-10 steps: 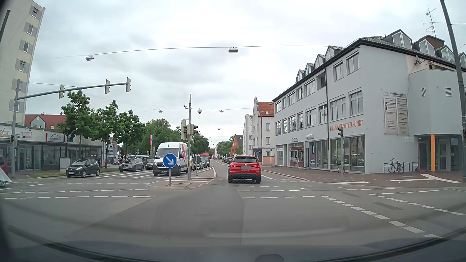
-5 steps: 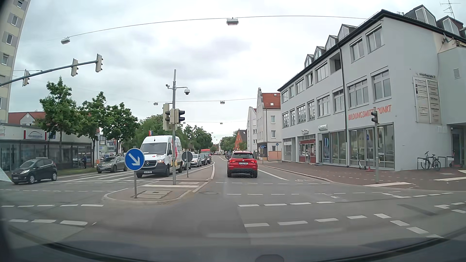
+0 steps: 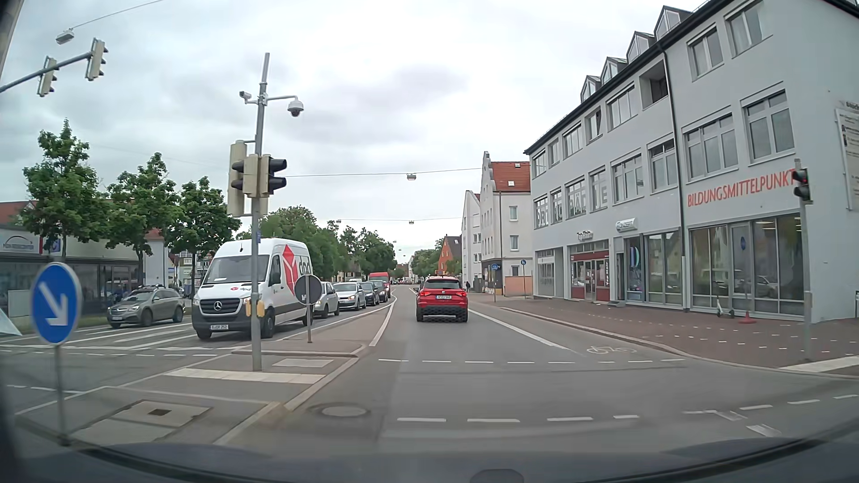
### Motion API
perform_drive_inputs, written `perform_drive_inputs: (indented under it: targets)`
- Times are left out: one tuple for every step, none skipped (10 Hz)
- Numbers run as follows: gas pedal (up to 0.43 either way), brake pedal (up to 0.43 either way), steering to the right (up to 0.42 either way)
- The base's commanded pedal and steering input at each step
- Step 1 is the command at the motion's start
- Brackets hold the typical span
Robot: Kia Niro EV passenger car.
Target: Follow the waypoints while adhering to traffic rules and regulations
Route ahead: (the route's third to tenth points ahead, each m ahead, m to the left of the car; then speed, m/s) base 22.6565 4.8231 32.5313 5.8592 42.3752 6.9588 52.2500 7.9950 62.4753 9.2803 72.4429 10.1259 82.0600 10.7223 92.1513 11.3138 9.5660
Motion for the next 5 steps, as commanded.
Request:
perform_drive_inputs:
  targets:
    - [0.22, 0.0, -0.014]
    - [0.22, 0.0, -0.014]
    - [0.228, 0.0, -0.015]
    - [0.228, 0.0, -0.016]
    - [0.228, 0.0, -0.017]
